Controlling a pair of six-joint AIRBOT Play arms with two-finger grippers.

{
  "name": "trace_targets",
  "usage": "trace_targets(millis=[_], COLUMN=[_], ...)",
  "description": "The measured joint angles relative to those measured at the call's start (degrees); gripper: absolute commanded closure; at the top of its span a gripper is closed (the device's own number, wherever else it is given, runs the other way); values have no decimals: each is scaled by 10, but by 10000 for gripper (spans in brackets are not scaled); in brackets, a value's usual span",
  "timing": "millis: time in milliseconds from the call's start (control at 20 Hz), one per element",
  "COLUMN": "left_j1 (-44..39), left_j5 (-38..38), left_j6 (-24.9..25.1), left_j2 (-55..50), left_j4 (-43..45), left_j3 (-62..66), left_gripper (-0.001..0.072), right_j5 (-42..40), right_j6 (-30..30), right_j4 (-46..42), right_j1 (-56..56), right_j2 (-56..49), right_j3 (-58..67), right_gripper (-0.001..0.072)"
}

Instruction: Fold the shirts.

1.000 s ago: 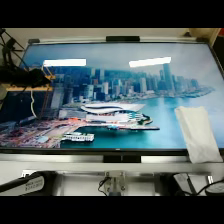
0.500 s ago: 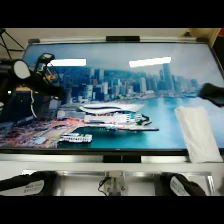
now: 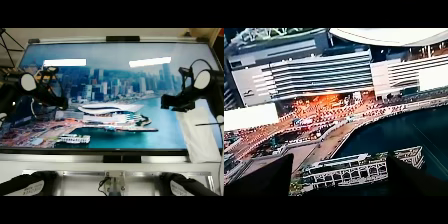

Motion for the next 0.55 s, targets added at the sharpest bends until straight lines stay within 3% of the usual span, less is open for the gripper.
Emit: trace_targets(millis=[550], left_j1=[1], left_j5=[18], left_j6=[-6], left_j2=[9], left_j4=[-4], left_j3=[-18], left_gripper=[-5], right_j5=[15], right_j6=[2], right_j4=[-3], right_j1=[8], right_j2=[-1], right_j3=[0], right_gripper=[118])
